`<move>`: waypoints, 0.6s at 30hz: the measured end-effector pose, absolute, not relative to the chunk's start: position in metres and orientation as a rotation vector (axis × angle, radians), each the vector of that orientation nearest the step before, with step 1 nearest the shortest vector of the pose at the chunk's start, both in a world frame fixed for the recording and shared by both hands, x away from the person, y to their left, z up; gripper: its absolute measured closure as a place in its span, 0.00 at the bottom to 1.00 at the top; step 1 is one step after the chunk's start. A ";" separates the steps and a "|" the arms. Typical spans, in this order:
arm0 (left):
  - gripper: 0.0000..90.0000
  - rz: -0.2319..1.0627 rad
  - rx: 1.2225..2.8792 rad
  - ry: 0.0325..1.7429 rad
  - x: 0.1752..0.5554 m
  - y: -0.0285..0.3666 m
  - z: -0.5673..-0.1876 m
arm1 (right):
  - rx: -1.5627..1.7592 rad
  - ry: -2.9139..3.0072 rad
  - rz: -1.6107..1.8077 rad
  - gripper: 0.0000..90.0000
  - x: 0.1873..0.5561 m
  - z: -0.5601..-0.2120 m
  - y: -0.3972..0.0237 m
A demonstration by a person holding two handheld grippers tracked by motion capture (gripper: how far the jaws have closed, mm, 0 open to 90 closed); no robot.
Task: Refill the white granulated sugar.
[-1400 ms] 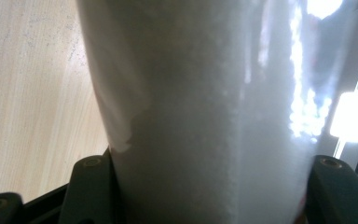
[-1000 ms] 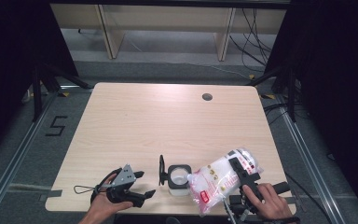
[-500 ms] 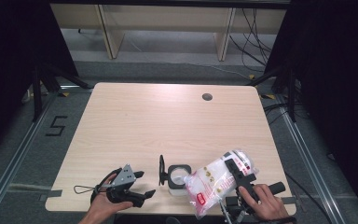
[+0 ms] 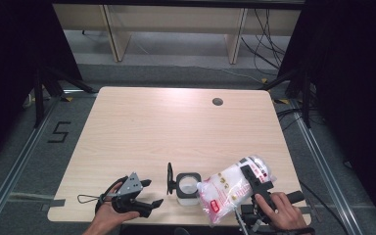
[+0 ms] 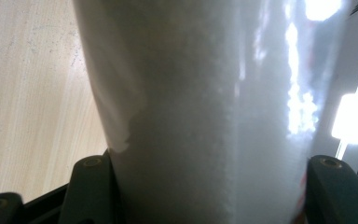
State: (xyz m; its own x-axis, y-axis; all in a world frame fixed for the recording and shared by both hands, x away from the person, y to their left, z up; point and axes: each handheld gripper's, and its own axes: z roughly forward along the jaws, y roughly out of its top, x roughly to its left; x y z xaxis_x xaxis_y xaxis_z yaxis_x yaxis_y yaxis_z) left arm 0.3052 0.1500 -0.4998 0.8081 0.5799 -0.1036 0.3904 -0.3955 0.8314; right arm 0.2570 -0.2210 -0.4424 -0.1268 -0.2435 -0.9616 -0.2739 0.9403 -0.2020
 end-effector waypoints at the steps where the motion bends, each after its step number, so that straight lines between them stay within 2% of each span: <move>1: 0.23 0.250 2.036 0.718 0.305 0.150 -0.500 | -0.406 1.700 0.036 0.47 0.257 -0.442 -0.221; 18: 0.23 0.243 2.037 0.728 0.305 0.150 -0.500 | -0.320 1.731 0.060 0.47 0.253 -0.444 -0.224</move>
